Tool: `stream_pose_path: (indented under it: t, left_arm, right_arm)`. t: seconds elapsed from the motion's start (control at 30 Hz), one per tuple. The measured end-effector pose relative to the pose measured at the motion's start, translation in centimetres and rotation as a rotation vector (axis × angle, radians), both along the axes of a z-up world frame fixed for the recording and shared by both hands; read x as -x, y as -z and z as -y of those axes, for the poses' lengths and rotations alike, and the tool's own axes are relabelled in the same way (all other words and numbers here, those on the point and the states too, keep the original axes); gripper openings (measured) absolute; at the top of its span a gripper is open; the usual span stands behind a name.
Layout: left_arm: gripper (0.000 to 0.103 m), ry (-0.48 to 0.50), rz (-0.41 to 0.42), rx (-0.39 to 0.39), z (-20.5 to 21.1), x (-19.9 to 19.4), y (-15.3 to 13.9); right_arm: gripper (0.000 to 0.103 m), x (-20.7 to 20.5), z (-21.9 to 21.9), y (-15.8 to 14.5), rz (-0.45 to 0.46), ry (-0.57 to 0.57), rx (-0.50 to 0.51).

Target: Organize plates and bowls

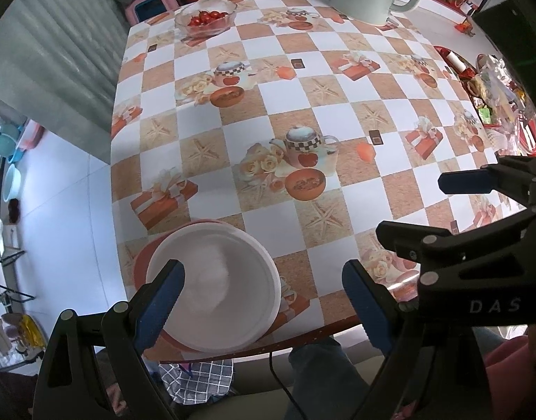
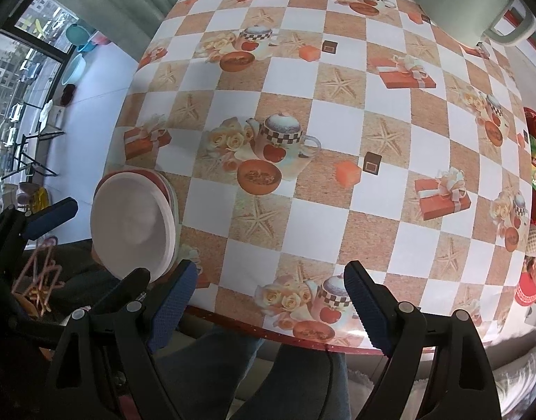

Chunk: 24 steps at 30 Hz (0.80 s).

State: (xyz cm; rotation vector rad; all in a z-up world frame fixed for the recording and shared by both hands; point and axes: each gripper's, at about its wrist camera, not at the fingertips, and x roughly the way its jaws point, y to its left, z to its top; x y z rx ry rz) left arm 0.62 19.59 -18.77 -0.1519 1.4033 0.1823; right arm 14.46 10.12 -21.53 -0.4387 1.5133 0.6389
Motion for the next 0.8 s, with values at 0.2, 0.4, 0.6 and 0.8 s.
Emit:
stream_pose_path:
  t: [0.2, 0.4, 0.6, 0.8]
  left_arm:
    - [0.093, 0.0, 0.001, 0.0, -0.2, 0.3, 0.0]
    - [0.093, -0.013, 0.004, -0.003, -0.5, 0.7, -0.1]
    - [0.093, -0.037, 0.005, -0.004, -0.7, 1.3, -0.1]
    - [0.093, -0.074, 0.009, -0.004, -1.4, 2.1, -0.3]
  right_arm:
    - [0.087, 0.1, 0.1, 0.0, 0.001, 0.009, 0.0]
    - [0.087, 0.3, 0.0, 0.0, 0.003, 0.009, 0.0]
    - [0.087, 0.8, -1.1, -0.3, 0.007, -0.034, 0.001]
    - [0.087, 1.7, -1.5, -0.5, 0.017, -0.062, -0.006]
